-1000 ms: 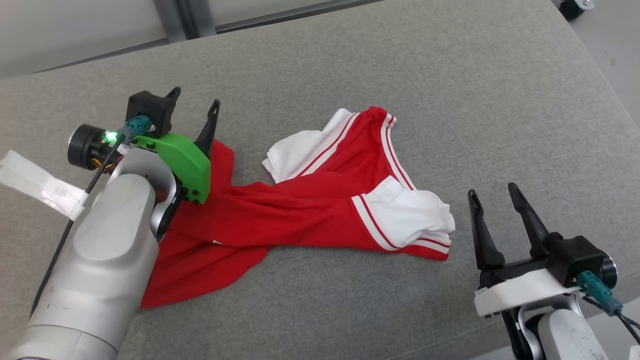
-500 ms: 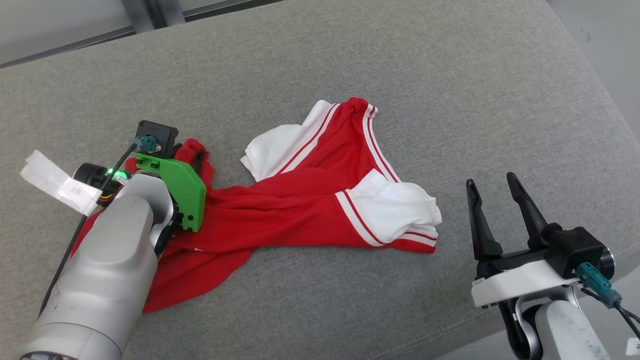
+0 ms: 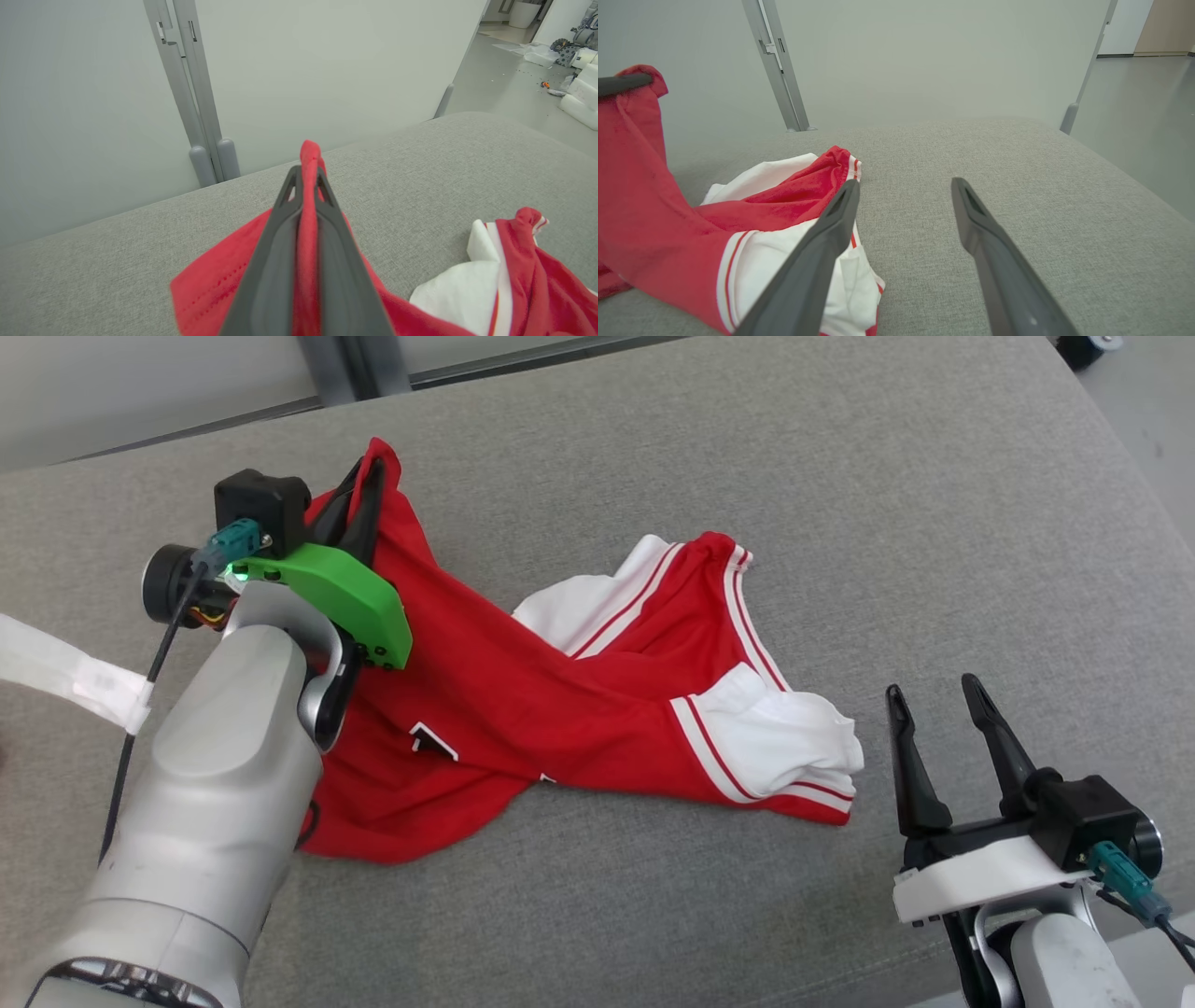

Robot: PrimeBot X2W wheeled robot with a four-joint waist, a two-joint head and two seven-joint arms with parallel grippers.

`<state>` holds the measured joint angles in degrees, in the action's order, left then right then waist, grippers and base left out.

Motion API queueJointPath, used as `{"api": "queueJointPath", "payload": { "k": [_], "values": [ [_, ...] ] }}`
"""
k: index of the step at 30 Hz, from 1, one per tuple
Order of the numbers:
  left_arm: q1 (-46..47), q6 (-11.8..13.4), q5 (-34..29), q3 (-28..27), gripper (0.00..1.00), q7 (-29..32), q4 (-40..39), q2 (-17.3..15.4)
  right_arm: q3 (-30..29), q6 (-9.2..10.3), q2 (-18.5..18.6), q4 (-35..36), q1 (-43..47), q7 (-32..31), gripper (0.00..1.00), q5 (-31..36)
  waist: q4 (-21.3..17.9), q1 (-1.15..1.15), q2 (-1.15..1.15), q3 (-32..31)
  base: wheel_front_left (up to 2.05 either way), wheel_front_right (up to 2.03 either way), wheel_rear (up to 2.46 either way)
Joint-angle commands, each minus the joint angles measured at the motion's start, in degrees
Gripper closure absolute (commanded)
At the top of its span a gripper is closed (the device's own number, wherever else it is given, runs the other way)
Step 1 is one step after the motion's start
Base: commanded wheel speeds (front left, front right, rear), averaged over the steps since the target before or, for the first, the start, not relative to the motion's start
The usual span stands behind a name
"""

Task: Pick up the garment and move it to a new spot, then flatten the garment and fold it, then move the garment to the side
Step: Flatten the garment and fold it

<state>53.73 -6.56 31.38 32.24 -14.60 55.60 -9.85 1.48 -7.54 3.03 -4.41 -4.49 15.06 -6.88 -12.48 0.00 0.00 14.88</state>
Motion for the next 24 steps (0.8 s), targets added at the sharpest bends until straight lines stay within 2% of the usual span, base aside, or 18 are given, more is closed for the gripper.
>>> {"api": "queueJointPath", "payload": {
  "k": [1, 5, 11, 16, 24],
  "values": [
    [-2.4, 0.8, 0.2, -0.6, 1.0, -0.4, -1.4, 0.1, -0.3, 0.1, 0.3, -0.1, 1.3, 0.2, 0.0, 0.3, 2.9, 0.0, 0.0, -2.3, 0.0, 0.0, 0.0],
    [-7.9, 2.9, -0.1, -3.8, 1.0, -0.6, -9.6, -0.8, -0.7, 0.1, 0.6, -0.2, 2.3, 0.2, 0.0, 0.4, 6.2, 0.0, 0.0, -4.3, 0.0, 0.0, 0.0],
    [-22.5, 7.2, -1.4, -8.6, 1.0, -0.6, -24.6, -2.4, -0.7, 0.1, 1.0, -0.2, 3.5, 0.2, 0.0, 0.4, 10.3, 0.0, 0.0, -6.3, 0.0, 0.0, 0.0],
    [-36.0, 10.2, -0.3, -12.4, 1.0, -0.6, -34.1, -1.7, -0.6, 0.1, 1.1, -0.6, 4.2, 0.2, 0.0, 0.2, 12.7, 0.0, 0.0, -7.1, 0.0, 0.0, 0.0],
    [-50.9, 11.8, -0.5, -15.5, 1.0, -0.6, -38.4, 0.3, 0.1, 0.1, 1.6, -1.3, 4.7, 0.2, 0.0, -0.2, 13.8, 0.0, 0.0, -8.5, 0.0, 0.0, 0.0]
  ]
}}
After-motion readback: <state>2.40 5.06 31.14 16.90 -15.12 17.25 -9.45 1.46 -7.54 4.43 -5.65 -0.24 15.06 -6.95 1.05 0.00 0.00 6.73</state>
